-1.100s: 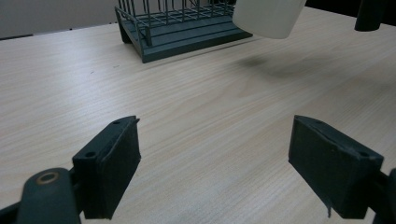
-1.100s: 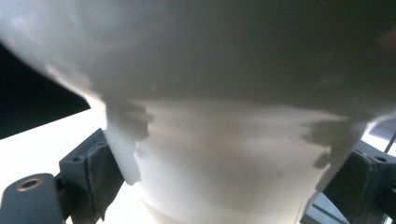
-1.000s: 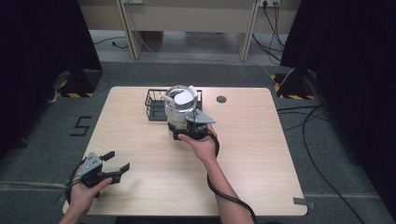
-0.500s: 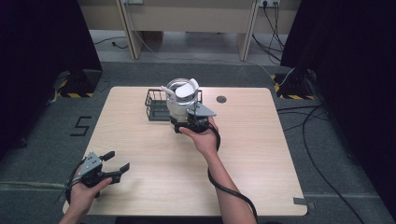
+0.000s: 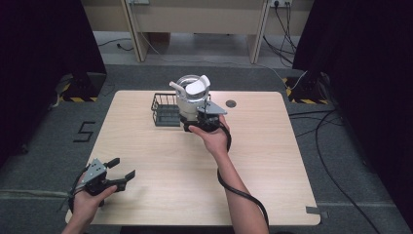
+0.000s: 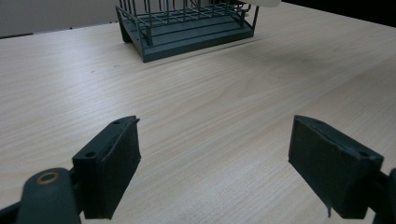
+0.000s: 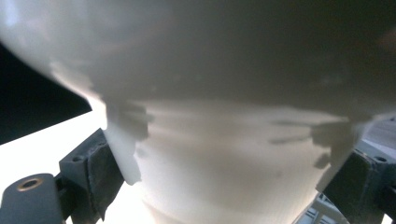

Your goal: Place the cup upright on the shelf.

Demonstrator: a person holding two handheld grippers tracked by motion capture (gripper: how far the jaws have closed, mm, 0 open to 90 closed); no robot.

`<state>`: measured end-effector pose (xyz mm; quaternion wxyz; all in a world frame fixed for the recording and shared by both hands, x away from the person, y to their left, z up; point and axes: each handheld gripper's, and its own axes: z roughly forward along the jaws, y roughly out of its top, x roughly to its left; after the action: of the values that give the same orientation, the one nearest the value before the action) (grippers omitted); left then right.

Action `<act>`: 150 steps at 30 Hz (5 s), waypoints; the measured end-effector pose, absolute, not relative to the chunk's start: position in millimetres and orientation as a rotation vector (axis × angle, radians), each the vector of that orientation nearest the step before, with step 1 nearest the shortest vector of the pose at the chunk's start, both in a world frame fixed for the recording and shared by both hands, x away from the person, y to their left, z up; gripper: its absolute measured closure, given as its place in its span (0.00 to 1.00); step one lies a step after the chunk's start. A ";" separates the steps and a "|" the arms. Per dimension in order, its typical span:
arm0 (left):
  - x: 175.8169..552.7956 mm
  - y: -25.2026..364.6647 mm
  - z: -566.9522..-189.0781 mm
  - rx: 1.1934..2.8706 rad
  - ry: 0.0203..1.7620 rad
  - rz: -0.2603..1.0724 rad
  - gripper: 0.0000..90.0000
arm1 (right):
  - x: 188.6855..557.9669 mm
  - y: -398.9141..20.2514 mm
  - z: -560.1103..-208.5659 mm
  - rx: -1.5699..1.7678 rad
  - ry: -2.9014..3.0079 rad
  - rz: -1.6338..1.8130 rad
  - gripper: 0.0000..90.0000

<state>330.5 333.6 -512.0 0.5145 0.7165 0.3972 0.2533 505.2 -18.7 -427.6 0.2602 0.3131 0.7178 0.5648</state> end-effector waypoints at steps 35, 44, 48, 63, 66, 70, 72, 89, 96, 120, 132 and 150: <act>331.0 333.4 -512.0 1.718 0.956 0.607 0.18 | 517.6 -22.6 -397.3 0.856 1.895 1.545 0.13; 330.8 333.7 -511.9 1.715 0.958 0.606 0.18 | 524.5 -21.5 -391.6 0.869 1.889 1.535 0.13; 331.1 333.7 -512.1 1.717 0.957 0.606 0.18 | 528.5 -20.5 -388.3 0.874 1.884 1.533 0.13; 331.1 334.5 -512.0 1.714 0.959 0.604 0.18 | 546.3 -14.5 -376.4 0.888 1.868 1.525 0.13; 331.1 334.6 -512.0 1.715 0.959 0.603 0.18 | 549.7 -14.0 -375.7 0.895 1.868 1.519 0.13; 331.2 334.6 -512.1 1.715 0.959 0.603 0.18 | 553.2 -14.0 -374.7 0.904 1.866 1.519 0.13; 331.3 334.8 -512.1 1.714 0.960 0.602 0.18 | 556.9 -13.8 -373.4 0.904 1.865 1.511 0.13; 331.7 335.1 -512.5 1.712 0.961 0.599 0.18 | 583.7 -11.3 -384.8 0.977 1.865 1.473 0.13; 332.0 335.3 -512.8 1.710 0.963 0.597 0.18 | 593.7 -6.4 -397.3 0.998 1.875 1.466 0.13; 331.9 335.4 -512.8 1.708 0.961 0.593 0.18 | 606.1 -0.1 -418.2 1.041 1.900 1.449 0.13; 331.9 335.4 -512.9 1.713 0.958 0.591 0.18 | 608.9 0.9 -436.9 1.064 1.924 1.405 0.13; 331.2 334.6 -512.8 1.720 0.953 0.589 0.18 | 604.6 8.4 -453.8 1.008 1.878 1.410 0.12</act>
<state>331.2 334.6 -512.8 0.5180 0.7167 0.3972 0.2455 604.6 8.4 -453.8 0.2890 0.3776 0.7034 0.5283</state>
